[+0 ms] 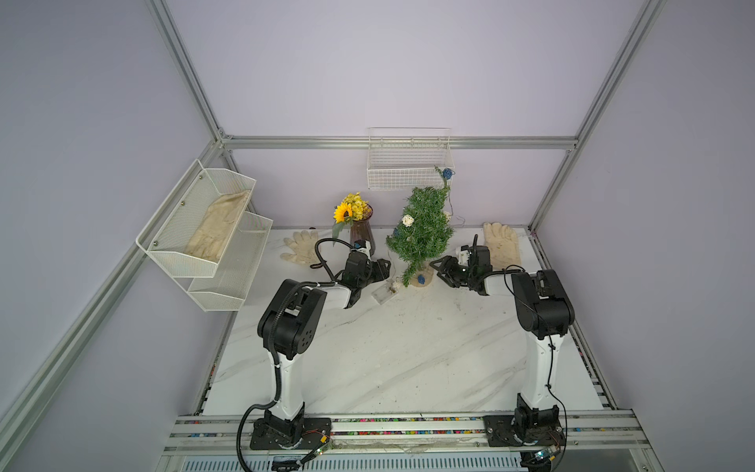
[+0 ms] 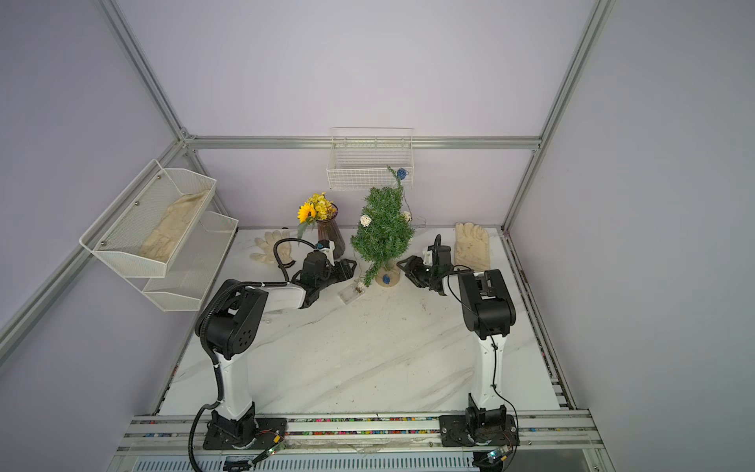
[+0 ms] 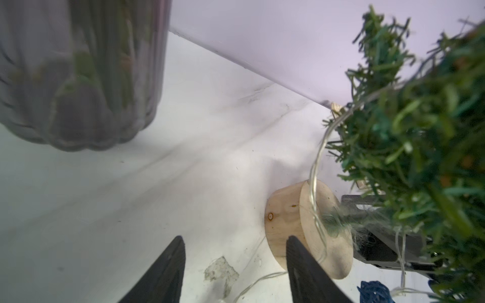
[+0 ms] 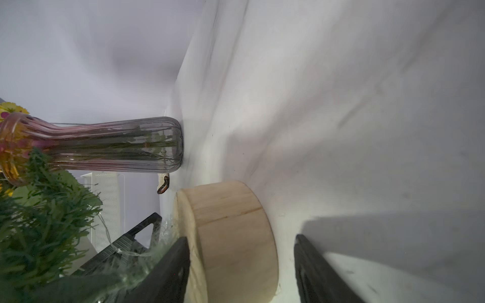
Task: Remove string lights from the small christmas tree
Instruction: Move the christmas tree to the center of the board.
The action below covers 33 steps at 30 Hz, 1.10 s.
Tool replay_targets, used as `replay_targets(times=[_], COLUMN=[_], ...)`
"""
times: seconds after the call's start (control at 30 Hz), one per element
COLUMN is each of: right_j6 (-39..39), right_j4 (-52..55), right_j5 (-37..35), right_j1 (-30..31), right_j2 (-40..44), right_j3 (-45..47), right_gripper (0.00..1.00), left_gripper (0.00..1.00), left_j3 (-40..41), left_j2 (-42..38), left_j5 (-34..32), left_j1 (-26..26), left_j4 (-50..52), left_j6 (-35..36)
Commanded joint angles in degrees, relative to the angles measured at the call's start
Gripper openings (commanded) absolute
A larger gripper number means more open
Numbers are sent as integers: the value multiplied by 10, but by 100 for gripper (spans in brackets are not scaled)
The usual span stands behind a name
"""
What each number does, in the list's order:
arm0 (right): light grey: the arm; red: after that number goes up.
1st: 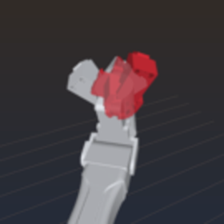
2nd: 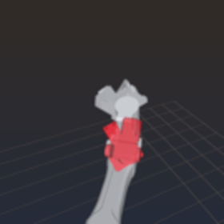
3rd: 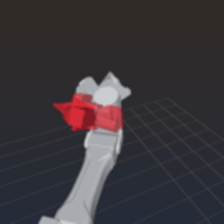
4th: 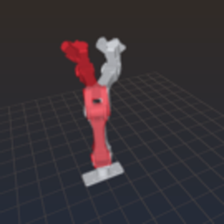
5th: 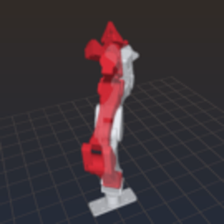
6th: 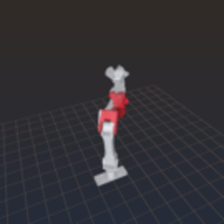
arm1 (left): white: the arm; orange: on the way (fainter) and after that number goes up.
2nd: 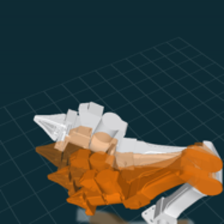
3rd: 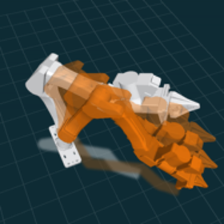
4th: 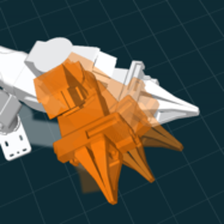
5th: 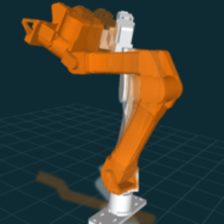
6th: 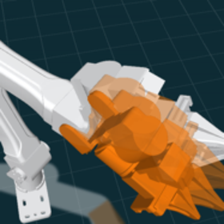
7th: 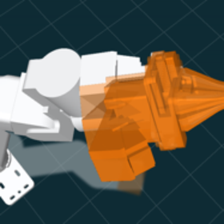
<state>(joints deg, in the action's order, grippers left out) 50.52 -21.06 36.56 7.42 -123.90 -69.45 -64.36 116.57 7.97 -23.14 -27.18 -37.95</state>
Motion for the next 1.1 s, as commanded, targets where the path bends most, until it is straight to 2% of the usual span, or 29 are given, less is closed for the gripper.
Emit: replay_targets(times=[0.0,0.47,0.67,1.07], right_j6=[16,9,1,-15], right_j4=[-34,-58,-53,-63], right_j5=[11,36,36,39], right_j1=[9,31,40,60], right_j2=[-19,-45,-39,13], right_j3=[-20,-18,-9,85], right_gripper=[63,51,49,49], left_gripper=[61,58,58,58], left_j3=[-25,-47,-56,21], left_j2=[20,80,88,39], left_j5=[14,75,92,77], left_j1=[-15,-38,-49,-81], left_j4=[-65,-139,-140,-172], left_j6=[-21,-61,-69,-81])
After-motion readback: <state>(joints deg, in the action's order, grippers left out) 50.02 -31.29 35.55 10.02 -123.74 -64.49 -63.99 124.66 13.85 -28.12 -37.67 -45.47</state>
